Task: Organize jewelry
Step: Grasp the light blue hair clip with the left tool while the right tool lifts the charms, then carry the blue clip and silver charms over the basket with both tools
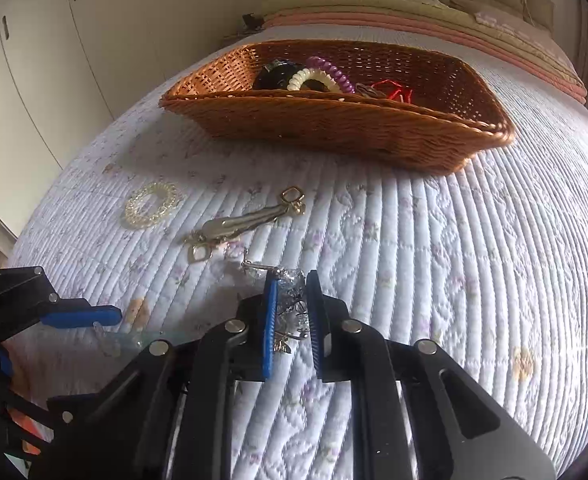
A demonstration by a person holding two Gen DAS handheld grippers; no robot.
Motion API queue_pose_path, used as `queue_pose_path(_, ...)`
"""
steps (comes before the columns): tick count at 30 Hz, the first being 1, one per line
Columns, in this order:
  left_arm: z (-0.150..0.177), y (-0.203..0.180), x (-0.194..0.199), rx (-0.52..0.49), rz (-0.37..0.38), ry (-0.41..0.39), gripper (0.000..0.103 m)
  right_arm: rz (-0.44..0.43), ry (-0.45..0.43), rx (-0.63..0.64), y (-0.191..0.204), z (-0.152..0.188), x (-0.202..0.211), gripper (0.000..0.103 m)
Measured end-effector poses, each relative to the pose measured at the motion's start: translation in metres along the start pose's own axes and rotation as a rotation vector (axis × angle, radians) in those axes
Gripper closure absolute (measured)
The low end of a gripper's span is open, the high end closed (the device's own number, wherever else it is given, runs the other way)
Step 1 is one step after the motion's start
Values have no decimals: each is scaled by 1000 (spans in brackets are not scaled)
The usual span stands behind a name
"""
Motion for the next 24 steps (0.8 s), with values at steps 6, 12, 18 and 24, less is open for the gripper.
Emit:
queue_pose_path(6,4,3,4,91,3,-10,65,-23,-25,-68,-11,15,15,95)
queue_pose_path(12,7,5,5,131,-55,-18,84,-59,-35,-128,-22,22,23,95)
queue_pose_path(18,6,7,18,247,-45,-116,97,-105,-70,-158,-25,25,41,95)
queue_pose_path(24,-11,8,50,284,-17,-246,98,-157,-126,-173,-25,20,71,95)
Point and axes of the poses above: each gripper's, at about its wrist camera, not at the fingertips, and x roughly against the way its jaws point, y to its left, z to its underside, the point moved 3 cm from there along -x, roughly the way its jaws point, and after that the axes turned 6 degrees about y, right-handed, at the moved point
